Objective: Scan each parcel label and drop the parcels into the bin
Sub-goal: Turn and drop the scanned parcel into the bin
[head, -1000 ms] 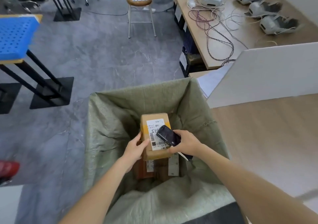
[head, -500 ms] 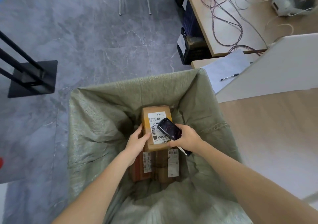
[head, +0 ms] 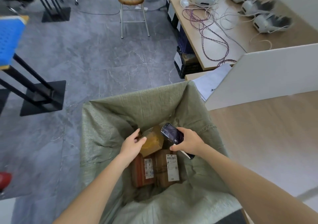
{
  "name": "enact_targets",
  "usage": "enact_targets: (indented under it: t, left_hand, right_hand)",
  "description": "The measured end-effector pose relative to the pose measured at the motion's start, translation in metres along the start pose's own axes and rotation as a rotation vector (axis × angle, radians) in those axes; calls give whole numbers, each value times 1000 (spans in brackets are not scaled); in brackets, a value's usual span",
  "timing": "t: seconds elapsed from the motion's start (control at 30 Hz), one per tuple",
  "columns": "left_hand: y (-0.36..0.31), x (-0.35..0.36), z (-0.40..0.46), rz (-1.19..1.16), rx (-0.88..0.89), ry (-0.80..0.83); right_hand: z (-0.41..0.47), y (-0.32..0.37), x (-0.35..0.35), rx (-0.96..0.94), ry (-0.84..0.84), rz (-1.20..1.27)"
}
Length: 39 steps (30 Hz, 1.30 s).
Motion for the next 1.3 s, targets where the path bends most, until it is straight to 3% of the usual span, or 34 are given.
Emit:
enact_targets:
  t: [0.37,0.7,1.03,1.3]
  left_hand:
    - [-103,-16,-100,224,275,-24]
    - [-211,5,-231,439,633,-11]
    - [-227,38,-386,587,907,87]
    - [-234,143,-503,626,1085,265]
  right_hand:
    - [-106,27,-91,-51,-186,-19]
    - [-263,43,-179,-19,-559,-61]
    - [-471,34,-177,154,-744,-120]
    - [-639,-27,-166,351,-885,-139]
Point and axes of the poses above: each hand's wrist, its own z-axis towards the middle knuckle, its own x-axis out of the palm, y = z × x, the point moved 10 cm from there along z, towards the middle knuckle, and after that the axes turned 14 degrees about -z, right-handed, at the moved point
